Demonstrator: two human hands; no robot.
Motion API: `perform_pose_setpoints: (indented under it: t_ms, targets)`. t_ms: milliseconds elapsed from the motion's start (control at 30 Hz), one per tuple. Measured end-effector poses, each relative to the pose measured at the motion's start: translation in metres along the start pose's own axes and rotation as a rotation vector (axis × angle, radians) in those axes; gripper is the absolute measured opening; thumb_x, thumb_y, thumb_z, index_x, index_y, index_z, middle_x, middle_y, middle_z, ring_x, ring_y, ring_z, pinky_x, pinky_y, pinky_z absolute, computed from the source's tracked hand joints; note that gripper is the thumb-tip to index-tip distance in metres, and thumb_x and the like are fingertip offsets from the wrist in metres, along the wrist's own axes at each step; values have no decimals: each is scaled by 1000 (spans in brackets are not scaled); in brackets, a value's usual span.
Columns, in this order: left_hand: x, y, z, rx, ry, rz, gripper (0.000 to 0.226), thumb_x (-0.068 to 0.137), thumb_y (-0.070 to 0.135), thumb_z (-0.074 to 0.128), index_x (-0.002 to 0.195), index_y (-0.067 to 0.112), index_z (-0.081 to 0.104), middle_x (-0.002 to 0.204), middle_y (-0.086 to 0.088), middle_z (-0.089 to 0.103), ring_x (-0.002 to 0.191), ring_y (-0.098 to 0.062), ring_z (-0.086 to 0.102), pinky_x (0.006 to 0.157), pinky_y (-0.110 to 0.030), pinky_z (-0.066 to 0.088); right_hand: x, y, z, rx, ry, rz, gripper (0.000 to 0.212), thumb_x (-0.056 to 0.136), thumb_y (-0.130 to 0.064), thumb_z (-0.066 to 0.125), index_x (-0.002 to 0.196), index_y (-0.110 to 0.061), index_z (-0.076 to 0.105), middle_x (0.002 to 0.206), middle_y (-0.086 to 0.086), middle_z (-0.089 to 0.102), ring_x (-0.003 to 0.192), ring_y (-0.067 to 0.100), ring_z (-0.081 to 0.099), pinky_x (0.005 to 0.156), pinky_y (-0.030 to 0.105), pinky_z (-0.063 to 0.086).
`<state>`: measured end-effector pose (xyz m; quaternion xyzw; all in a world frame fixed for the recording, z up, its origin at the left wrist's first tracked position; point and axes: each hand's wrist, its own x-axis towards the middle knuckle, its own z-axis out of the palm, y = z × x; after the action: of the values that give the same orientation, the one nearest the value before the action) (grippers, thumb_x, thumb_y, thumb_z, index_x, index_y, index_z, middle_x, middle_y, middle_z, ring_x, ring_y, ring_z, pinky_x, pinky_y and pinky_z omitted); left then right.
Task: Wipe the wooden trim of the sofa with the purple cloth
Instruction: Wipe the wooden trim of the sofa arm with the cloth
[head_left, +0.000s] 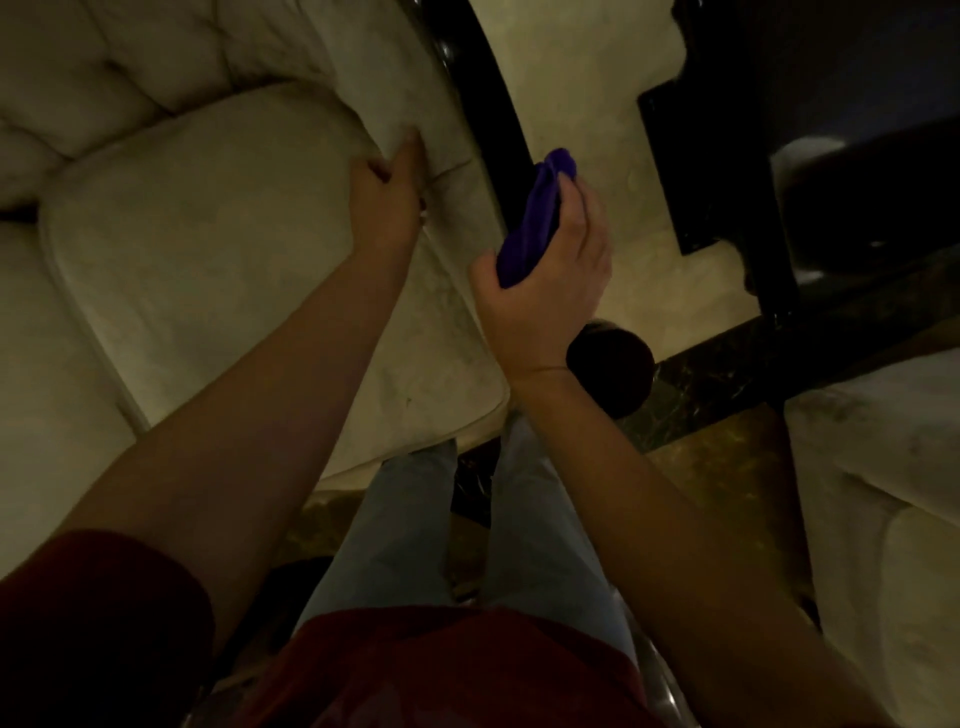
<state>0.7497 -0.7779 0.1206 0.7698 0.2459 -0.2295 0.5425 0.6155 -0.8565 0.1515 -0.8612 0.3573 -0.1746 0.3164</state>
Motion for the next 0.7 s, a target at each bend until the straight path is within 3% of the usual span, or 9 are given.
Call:
perform_pose_setpoints:
  t_ms: [167,267,367,500,700]
  targets:
    - [19,29,-20,-31,32,52,38,95,41,64,114,10,51,102,-4,64,86,-22,68,83,-43,60,54,-55,27,-101,57,-70,77,74,-32,75,143,-4,56,145,18,59,136,37,53,110,54,44]
    - [44,53,-31,-66,14,75,44,97,38,63,124,6,51,115,-18,63,88,-26,66,71,-35,60,73,-76,42,-151,56,-67,77,76,-37,72,145,-7,55,148,15,57,140,35,50,113,53,41]
    - [72,76,-40,-106,-5,76,39,97,35,64,121,7,51,98,-16,60,83,-25,63,60,-27,55,91,-94,60,-197,61,-82,77,78,-40,71,147,-10,53,150,13,56,142,34,47,115,53,39]
    - [97,95,-50,-127,-78,40,22,98,26,64,105,10,49,76,-2,58,56,-13,57,54,-25,50,120,-117,86,-235,115,-149,71,80,-36,65,144,-8,55,148,13,58,140,35,49,114,55,39]
    - [126,104,-66,-69,-184,-18,19,94,22,67,96,9,53,77,-5,64,58,-13,61,60,-27,51,159,-159,132,-335,86,-185,72,80,-36,60,148,-11,53,152,12,55,144,35,47,115,54,37]
